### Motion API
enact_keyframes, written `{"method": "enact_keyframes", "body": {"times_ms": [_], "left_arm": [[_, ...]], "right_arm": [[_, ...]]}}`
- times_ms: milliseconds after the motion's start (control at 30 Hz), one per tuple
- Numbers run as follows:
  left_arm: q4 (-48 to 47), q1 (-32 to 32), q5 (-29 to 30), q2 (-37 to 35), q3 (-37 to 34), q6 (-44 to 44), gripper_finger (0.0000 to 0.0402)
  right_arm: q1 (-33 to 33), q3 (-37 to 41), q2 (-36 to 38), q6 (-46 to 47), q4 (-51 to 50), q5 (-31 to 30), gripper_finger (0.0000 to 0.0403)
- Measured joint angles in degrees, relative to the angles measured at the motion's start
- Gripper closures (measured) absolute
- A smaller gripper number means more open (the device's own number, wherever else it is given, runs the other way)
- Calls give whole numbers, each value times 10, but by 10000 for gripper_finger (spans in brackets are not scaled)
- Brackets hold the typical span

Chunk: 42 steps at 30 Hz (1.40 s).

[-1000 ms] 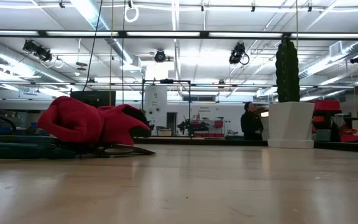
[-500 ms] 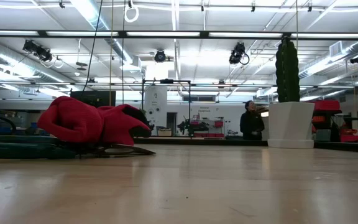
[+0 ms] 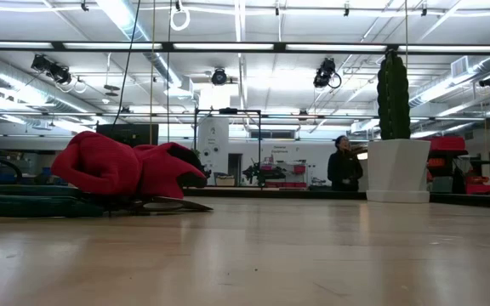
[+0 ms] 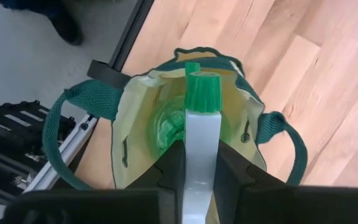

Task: Pick & Place Garden tools in Gardening bag
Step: Put the green spray bottle into the gardening tool bag, then put the light brown trowel into the gardening tool bag

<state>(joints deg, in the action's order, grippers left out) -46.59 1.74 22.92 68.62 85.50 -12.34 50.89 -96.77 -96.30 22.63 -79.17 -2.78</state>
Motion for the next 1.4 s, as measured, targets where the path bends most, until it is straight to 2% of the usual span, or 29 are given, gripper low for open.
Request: {"method": "enact_keyframes", "body": {"times_ms": [333,767,1033,1400], "left_arm": [[0,0,0,0,0,-6,228],[0,0,0,0,0,-16,228],[0,0,0,0,0,-16,228],[0,0,0,0,0,-16,228]], "right_arm": [[0,0,-5,-20,3,-8,346],[0,0,-5,12,20,-3,342],[0,0,-5,-2,53,51,308],[0,0,-3,12,72,38,220]]}}
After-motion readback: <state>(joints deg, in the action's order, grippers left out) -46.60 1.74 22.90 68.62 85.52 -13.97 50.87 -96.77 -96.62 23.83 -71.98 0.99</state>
